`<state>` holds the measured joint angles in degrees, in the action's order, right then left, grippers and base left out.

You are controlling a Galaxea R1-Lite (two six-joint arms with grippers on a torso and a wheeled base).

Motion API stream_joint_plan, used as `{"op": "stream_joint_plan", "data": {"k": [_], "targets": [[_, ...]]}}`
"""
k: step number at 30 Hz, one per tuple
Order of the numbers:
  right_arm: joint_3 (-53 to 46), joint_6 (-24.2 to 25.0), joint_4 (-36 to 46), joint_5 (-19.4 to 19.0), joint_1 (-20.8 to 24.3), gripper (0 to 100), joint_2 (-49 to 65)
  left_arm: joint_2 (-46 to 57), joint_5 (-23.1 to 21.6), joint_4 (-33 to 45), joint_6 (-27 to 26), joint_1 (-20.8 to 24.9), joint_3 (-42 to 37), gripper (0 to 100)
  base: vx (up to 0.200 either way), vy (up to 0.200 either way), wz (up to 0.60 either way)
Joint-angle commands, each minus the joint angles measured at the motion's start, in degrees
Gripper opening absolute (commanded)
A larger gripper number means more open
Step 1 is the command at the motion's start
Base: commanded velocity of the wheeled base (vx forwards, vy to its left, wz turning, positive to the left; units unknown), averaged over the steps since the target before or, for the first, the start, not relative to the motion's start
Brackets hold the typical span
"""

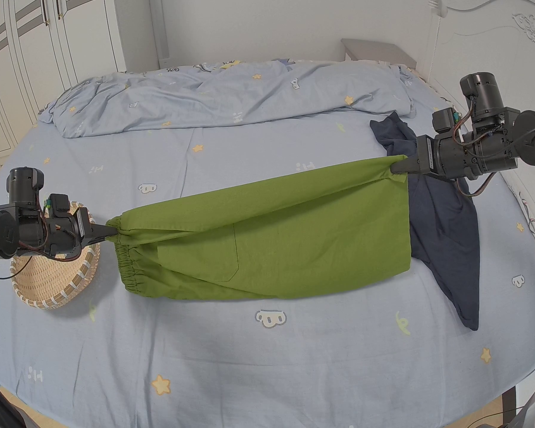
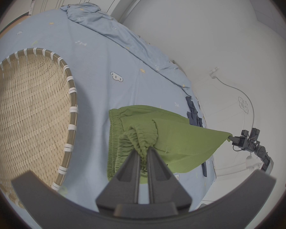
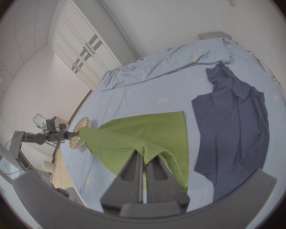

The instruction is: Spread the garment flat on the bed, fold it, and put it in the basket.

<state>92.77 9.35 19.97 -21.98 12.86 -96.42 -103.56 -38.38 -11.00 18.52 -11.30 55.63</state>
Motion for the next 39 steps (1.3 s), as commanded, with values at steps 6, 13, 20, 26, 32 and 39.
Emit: {"op": "stream_joint_plan", "data": {"k": [6, 13, 20, 26, 32, 39], "targets": [[1.2, -0.7, -1.9, 0.1, -1.2, 0, -2.3, -2.1, 0.1, 0.0, -0.1, 0.0, 2.8, 0, 0.000, 0.000, 0.00], [4.7, -0.7, -4.9, 0.1, -2.1, 0, -7.1, -2.2, 0.1, 0.0, -0.9, -1.1, 5.3, 0, 0.000, 0.000, 0.00], [7.0, -0.8, -5.2, 3.6, -1.9, 0, -10.4, -2.7, 0.1, 0.0, -0.9, -1.2, 6.0, 0, 0.000, 0.000, 0.00], [6.8, -0.8, -6.3, 3.7, -2.0, 0, -12.0, -3.6, 0.1, 0.0, -1.0, -1.1, 6.3, 0, 0.000, 0.000, 0.00], [5.9, -0.6, -6.5, 3.7, -2.0, 0, -12.8, -5.2, 0.4, -0.3, -1.1, -0.6, 6.8, 0, 0.000, 0.000, 0.00], [5.3, -0.6, -6.8, 3.8, -2.2, 0, -13.4, -6.5, 0.5, -0.3, -1.1, -0.2, 7.9, 0, 0.000, 0.000, 0.00]]}}
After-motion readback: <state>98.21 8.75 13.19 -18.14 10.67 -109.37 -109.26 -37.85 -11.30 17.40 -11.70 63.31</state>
